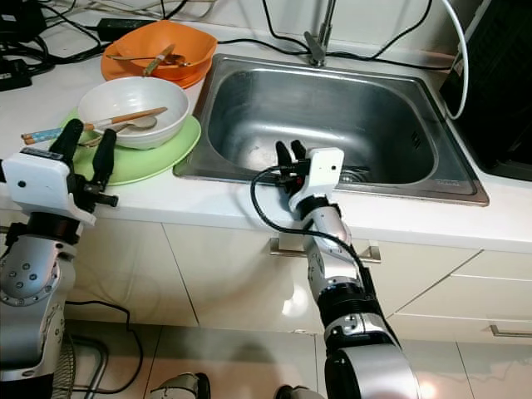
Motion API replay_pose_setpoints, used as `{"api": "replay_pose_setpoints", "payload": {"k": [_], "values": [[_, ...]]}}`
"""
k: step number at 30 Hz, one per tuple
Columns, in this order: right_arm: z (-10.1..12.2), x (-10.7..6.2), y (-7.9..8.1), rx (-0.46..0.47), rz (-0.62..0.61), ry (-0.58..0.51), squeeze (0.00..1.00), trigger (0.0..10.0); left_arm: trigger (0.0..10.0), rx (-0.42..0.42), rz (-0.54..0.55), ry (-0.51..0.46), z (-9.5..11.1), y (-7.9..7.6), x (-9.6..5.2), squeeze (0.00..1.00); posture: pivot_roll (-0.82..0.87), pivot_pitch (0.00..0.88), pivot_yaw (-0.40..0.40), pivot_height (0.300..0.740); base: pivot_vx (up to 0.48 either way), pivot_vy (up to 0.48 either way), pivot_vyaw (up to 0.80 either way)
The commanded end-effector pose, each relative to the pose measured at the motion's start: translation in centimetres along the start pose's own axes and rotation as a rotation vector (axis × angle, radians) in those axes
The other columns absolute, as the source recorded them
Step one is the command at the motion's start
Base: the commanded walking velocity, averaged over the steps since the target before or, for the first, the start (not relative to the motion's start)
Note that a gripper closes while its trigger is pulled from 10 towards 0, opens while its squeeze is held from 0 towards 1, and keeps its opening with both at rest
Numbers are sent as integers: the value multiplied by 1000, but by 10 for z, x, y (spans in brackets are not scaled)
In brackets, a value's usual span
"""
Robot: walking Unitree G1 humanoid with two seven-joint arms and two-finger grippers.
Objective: Kitchen organization
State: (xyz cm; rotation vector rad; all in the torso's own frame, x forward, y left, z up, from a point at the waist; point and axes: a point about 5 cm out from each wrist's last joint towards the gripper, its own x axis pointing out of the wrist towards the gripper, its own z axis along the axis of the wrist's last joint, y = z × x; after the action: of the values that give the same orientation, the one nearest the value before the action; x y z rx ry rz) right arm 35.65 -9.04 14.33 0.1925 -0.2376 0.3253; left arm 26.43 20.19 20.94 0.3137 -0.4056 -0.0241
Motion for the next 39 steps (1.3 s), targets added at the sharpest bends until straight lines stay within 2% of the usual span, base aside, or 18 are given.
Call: {"api": "replay_pose_setpoints", "payload": {"k": [1,2,3,12,17,28,39], "values": [[-13,-8,-6,20,-27,69,0,10000,10000,1,-7,-13,1,-4,4,863,194,121,-74,740,0,0,0],[-13,-8,-6,20,-27,69,0,10000,10000,1,-7,-13,1,-4,4,863,194,121,-74,740,0,0,0],[-13,-8,-7,20,-29,70,0,10000,10000,-4,-10,-13,1,-4,4,0,194,120,-73,740,0,0,0],[-11,-6,-7,20,-32,61,0,10000,10000,-20,-13,-20,1,-7,10,0,190,109,-67,740,0,0,0],[-11,-6,-6,20,-29,60,0,10000,10000,9,-23,19,-4,-11,14,0,187,105,-66,740,0,0,0],[-11,-6,-7,18,-31,57,0,10000,10000,9,-39,25,-5,-19,21,0,179,99,-69,740,0,0,0],[-11,-6,-8,16,-36,60,0,10000,10000,27,11,50,-10,-13,19,0,177,105,-72,740,0,0,0]]}}
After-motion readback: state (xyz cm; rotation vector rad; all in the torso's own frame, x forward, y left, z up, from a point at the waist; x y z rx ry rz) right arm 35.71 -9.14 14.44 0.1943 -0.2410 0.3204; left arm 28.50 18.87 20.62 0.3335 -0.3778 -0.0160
